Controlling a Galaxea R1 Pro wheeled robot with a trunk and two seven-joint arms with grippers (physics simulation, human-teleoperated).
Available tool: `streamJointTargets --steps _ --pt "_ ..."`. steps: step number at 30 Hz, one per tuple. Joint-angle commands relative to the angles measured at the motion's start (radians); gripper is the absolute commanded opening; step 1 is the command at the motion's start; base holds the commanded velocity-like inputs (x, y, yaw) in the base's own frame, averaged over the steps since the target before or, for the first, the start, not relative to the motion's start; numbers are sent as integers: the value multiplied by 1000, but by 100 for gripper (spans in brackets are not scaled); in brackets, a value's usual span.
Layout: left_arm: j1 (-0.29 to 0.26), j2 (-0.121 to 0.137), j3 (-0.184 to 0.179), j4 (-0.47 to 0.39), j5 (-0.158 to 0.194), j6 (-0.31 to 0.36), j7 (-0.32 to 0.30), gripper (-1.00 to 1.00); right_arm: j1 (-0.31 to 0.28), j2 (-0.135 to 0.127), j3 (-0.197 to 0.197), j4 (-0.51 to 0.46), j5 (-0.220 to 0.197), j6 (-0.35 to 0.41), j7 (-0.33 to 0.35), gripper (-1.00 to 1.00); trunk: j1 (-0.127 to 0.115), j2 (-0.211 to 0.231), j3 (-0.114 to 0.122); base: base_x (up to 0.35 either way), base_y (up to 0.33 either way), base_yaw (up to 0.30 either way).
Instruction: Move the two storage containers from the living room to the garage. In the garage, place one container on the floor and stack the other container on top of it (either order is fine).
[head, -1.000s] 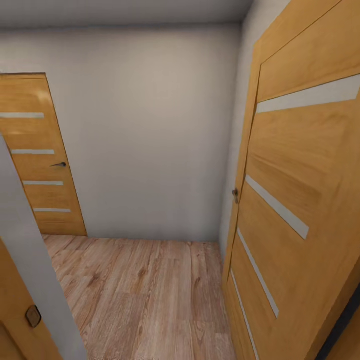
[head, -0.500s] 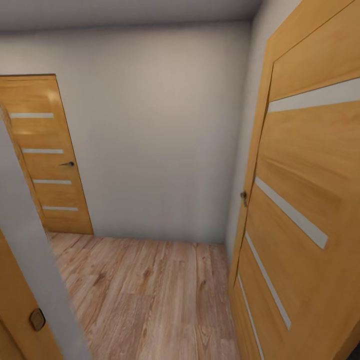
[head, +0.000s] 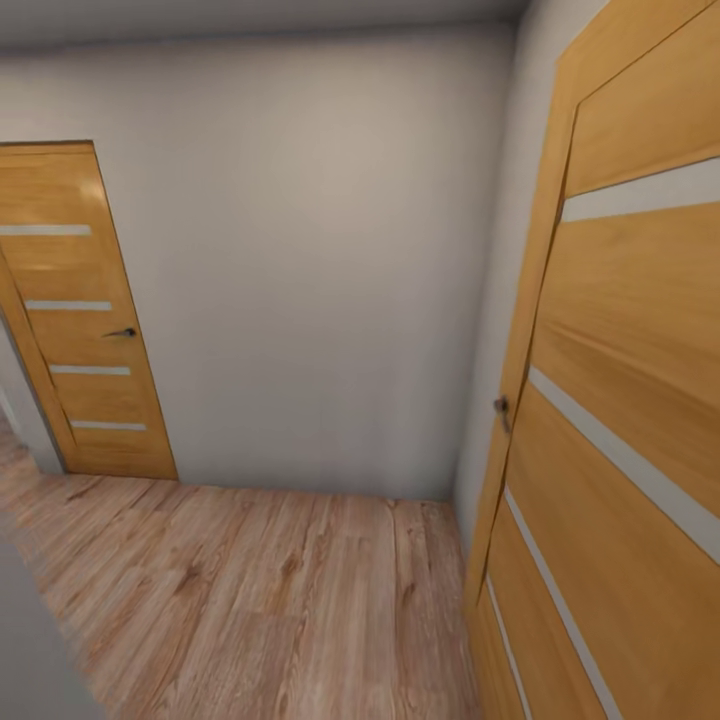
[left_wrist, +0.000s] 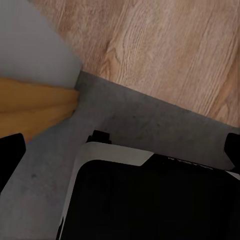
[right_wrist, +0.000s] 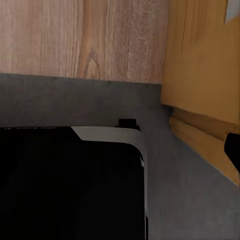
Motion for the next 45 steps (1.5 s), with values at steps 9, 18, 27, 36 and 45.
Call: streamJointTargets --steps 9,18,27,36,45 --pt "0 0 -8 1 8 -4 1 100 -1 -2 -1 3 -2 -8 4 100 1 -1 0 292 0 0" --pt "0 0 -8 1 9 -13 1 100 -1 -3 0 3 -2 -7 4 100 1 -1 0 47 0 0" --pt "0 1 -8 1 8 -3 1 100 -1 -3 0 3 -2 -8 4 100 1 -1 0 227 0 0" --pt "0 1 -8 1 8 -2 1 100 -1 -3 0 3 -2 -7 4 100 1 -1 0 321 0 0" --pt "0 1 -8 1 8 -3 0 100 -1 3 0 3 -2 -4 4 100 1 -1 0 321 0 0"
